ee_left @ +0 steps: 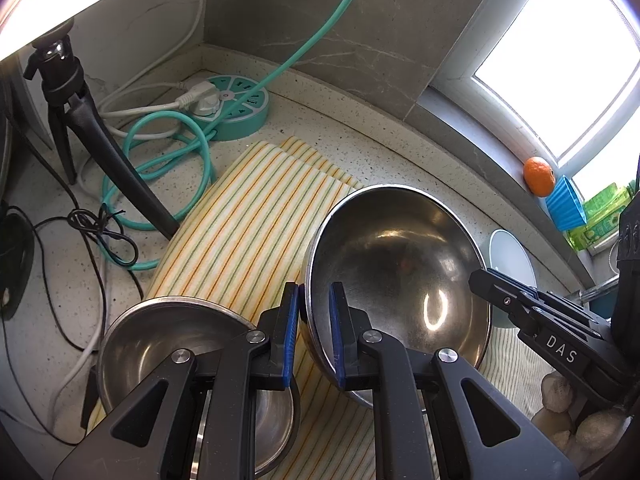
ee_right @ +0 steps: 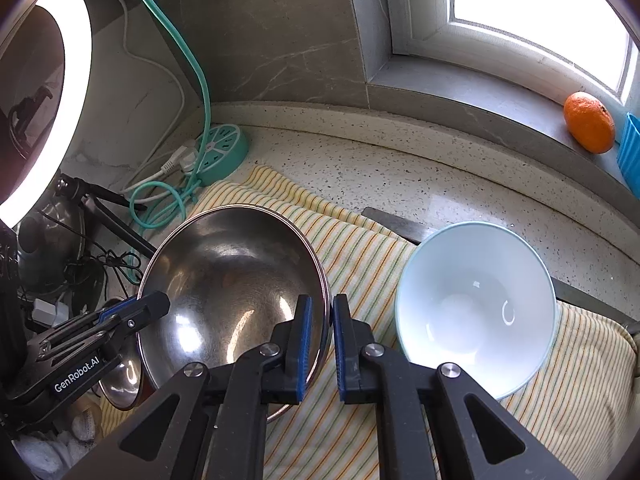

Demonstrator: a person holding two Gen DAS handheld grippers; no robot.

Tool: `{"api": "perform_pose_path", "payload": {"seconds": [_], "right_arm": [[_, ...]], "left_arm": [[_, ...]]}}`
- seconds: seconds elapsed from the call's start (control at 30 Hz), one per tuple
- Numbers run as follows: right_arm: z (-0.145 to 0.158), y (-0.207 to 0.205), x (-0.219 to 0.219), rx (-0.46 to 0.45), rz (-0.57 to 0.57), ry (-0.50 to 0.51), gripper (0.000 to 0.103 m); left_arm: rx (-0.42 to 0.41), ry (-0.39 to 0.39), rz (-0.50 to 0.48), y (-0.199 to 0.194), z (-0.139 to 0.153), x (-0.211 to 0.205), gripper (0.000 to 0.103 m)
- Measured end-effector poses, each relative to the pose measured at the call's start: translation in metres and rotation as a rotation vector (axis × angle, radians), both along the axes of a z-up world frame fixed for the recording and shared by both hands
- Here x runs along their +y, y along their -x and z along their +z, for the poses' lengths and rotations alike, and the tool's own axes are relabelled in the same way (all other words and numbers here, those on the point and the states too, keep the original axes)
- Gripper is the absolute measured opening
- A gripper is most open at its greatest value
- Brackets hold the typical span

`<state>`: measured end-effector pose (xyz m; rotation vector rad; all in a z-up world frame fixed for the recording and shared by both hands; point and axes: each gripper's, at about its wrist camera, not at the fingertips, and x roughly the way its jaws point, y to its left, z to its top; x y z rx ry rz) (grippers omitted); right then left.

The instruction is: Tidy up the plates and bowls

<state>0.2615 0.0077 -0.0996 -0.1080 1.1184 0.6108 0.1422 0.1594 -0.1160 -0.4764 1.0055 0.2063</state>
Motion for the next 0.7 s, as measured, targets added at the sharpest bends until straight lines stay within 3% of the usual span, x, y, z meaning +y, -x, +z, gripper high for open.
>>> {"api": "perform_pose_path", "payload": {"seconds": [0.7], "right_arm": [[0.042, 0.031, -0.012, -0.051, -0.010, -0.037, 0.010]], "left_arm": [[-0.065, 0.010, -0.001, 0.026, 0.030, -0.001, 0.012]]}}
